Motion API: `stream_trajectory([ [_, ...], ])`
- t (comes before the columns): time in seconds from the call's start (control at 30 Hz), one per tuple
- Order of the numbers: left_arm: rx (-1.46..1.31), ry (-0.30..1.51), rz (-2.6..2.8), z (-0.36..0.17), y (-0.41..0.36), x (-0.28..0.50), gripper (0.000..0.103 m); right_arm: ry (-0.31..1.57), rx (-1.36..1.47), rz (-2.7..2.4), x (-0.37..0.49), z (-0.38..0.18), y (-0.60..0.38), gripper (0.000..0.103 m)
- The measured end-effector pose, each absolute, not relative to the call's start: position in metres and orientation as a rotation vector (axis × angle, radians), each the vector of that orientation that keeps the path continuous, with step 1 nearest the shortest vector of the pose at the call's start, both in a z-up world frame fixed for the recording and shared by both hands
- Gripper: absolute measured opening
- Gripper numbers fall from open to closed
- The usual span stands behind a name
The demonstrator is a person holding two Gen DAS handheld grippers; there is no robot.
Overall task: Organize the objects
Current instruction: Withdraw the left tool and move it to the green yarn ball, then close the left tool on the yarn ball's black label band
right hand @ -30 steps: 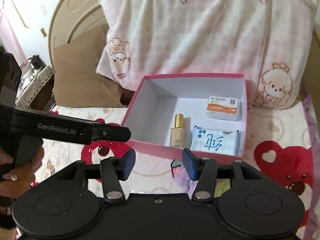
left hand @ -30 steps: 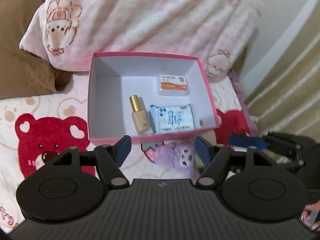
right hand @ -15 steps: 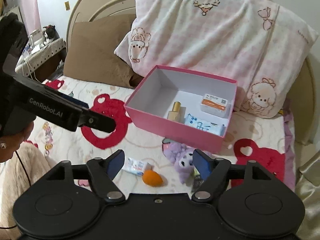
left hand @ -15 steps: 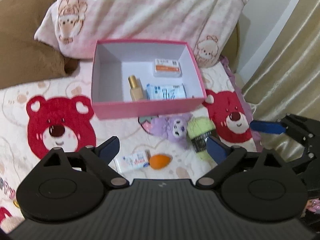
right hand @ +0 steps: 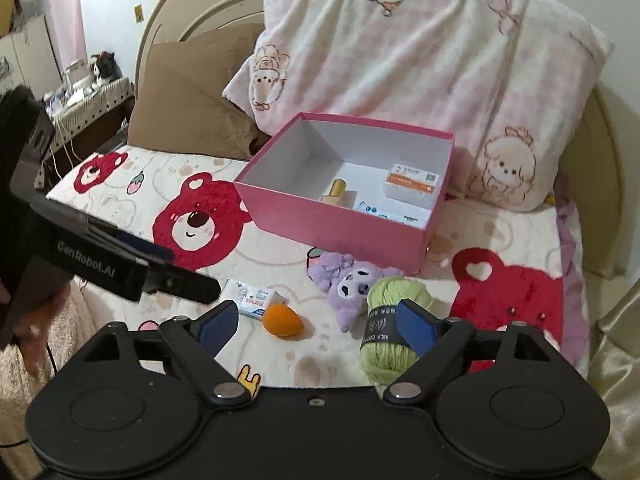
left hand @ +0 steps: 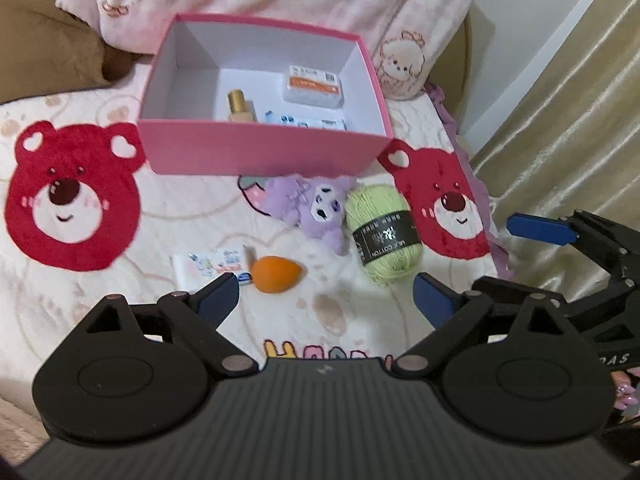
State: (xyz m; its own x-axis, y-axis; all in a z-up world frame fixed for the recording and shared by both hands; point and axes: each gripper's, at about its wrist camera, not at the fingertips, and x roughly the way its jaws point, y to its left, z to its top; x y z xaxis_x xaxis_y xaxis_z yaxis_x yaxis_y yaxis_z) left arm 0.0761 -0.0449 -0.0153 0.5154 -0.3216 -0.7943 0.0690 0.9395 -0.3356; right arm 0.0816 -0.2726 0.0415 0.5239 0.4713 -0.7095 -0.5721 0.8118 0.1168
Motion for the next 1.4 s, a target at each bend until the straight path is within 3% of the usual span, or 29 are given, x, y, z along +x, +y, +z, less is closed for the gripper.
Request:
stream_trajectory([
  [0.3, -0.362, 0.968, -0.225, -0.059, -0.053, 0.089, 0.092, 0.791, -0.069, 0.578, 0.091, -0.012, -0.289, 0.089],
  [0.63, -0.261, 0.905, -0.214, -0.097, -0.082, 0.099, 0.091, 0.777, -0.161, 0.485, 0.105, -0.065, -0.279, 0.089],
  [1.03, -0.383, 0.832, -0.364, -0.123, -0.104, 0.121, 0.09, 0.797, -0.196, 0.437, 0.117, -0.087, -0.276, 0.089],
  [1.13, -0.449, 0.844, -0.386, -0.131, -0.104, 0.131, 0.083, 0.796, -0.189, 0.441, 0.12, -0.09, -0.274, 0.089],
  [1.27, -0.487, 0.878, -0.405, -0.144, -0.107, 0.14, 0.062, 0.798, -0.184, 0.434, 0.125, -0.095, -0.274, 0.089],
  [1.4, -0.505, 0.914, -0.407, -0.158, -0.107, 0.143, 0.061, 0.835, -0.217, 0.448, 0.127, -0.105, -0.268, 0.087],
])
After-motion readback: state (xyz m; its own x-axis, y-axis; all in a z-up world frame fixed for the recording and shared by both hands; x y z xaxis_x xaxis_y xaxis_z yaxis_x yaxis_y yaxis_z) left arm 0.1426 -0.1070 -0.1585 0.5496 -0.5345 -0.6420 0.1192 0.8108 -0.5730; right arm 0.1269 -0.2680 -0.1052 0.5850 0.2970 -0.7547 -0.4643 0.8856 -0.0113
